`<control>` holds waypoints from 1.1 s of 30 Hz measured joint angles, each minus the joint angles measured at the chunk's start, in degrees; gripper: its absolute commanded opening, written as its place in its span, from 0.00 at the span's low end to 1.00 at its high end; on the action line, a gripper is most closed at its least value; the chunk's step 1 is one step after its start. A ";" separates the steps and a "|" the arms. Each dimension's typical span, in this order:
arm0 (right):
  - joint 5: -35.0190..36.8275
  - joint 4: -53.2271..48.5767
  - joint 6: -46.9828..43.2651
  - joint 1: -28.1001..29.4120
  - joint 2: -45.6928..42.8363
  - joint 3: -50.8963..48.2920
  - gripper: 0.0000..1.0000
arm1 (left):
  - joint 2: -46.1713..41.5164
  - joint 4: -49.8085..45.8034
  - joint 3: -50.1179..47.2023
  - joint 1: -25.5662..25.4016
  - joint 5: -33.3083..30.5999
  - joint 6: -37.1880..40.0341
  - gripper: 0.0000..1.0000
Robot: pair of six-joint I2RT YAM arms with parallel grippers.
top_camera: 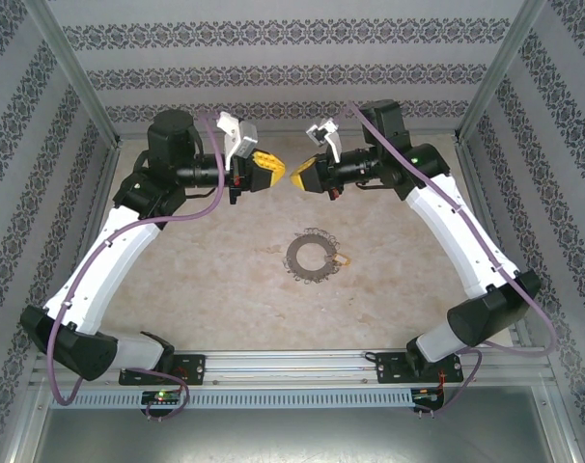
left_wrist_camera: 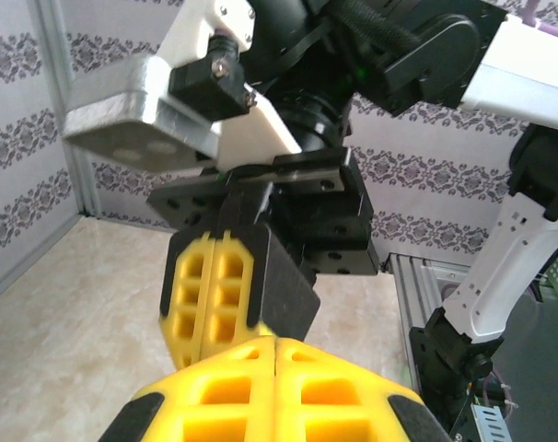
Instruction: Put the keys on the keyring
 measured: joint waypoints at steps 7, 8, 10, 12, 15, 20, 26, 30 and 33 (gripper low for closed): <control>12.79 0.33 6.01 -1.73 -2.93 -7.17 0.40 | -3.37 -0.17 -7.26 1.16 -3.48 -1.99 0.26; 15.02 0.17 7.13 -1.77 -3.43 -8.90 0.43 | -3.50 -0.35 -8.22 1.20 -4.00 -2.47 0.29; 19.15 -0.39 8.92 -1.79 -4.37 -12.41 0.46 | -3.54 -0.59 -9.73 1.18 -4.57 -3.32 0.30; 23.26 -1.84 10.54 -1.81 -5.25 -15.98 0.49 | -3.54 -0.92 -10.93 1.18 -4.92 -3.72 0.31; 28.20 -5.01 12.98 -2.56 -6.10 -20.87 0.52 | -3.54 -0.81 -11.78 1.18 -5.16 -4.59 0.32; 32.76 -7.04 16.28 -3.65 -5.75 -28.15 0.55 | -3.52 1.62 -14.75 1.18 -5.05 -7.19 0.33; 34.32 -6.47 18.03 -4.20 1.07 -31.91 0.62 | -3.34 5.09 -16.96 1.18 -4.61 -9.88 0.37; 34.40 -5.33 18.16 -5.05 5.66 -32.37 0.66 | -3.34 7.41 -17.90 1.18 -4.59 -10.99 0.41; 34.49 -4.52 18.18 -5.55 8.57 -32.35 0.69 | -3.34 8.41 -18.60 1.18 -4.42 -11.69 0.43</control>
